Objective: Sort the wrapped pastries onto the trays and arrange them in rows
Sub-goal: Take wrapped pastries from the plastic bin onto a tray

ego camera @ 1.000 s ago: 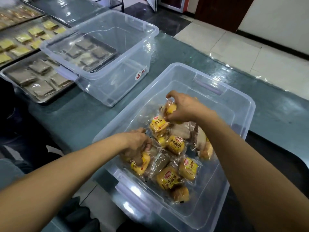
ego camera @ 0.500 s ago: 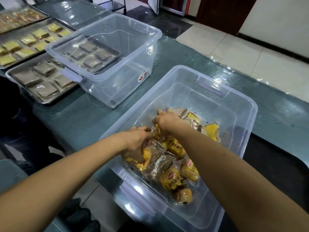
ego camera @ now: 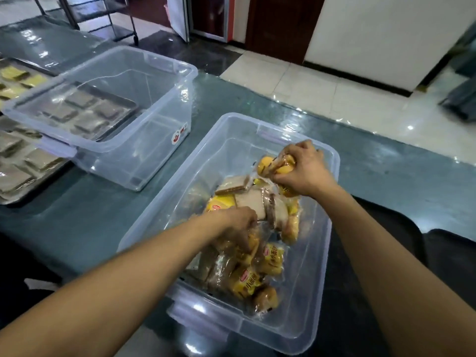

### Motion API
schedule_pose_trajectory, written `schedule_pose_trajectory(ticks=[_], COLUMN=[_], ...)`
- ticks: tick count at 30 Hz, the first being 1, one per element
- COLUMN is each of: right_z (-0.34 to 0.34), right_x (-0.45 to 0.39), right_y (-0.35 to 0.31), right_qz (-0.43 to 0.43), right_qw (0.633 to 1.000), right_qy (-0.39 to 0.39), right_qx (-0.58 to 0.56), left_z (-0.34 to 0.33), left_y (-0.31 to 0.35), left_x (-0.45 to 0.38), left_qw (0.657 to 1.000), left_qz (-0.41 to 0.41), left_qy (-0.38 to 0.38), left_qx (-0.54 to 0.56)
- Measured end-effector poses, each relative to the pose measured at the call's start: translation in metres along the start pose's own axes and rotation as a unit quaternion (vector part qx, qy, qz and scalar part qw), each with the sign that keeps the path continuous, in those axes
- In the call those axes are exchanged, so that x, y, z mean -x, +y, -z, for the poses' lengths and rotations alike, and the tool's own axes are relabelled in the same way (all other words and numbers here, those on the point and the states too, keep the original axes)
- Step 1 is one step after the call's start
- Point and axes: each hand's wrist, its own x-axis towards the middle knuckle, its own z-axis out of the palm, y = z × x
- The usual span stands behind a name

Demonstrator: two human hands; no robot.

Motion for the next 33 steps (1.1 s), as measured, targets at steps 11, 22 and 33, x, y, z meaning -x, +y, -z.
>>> schedule_pose_trajectory(ticks=[11, 22, 33], right_z=[0.012, 0.084, 0.121], right_x=[0.053, 0.125, 0.318], right_y=[0.011, 0.067, 0.247], right_qz=[-0.037, -0.079, -0.215], right_qw=[0.976, 0.936, 0.907], right_qy=[0.17, 0.308, 0.343], right_qx=[-0.131, -0.149, -0.118], left_z=[0.001, 0.078, -0.007], left_y=[-0.003, 0.083, 0.305], left_x=[-0.002, 0.05, 0.018], left_qw=[0.987, 0.909, 0.891], left_qz=[-0.051, -0.113, -0.26], left_qy=[0.147, 0.4, 0.372], left_qx=[0.045, 0.032, 0.03])
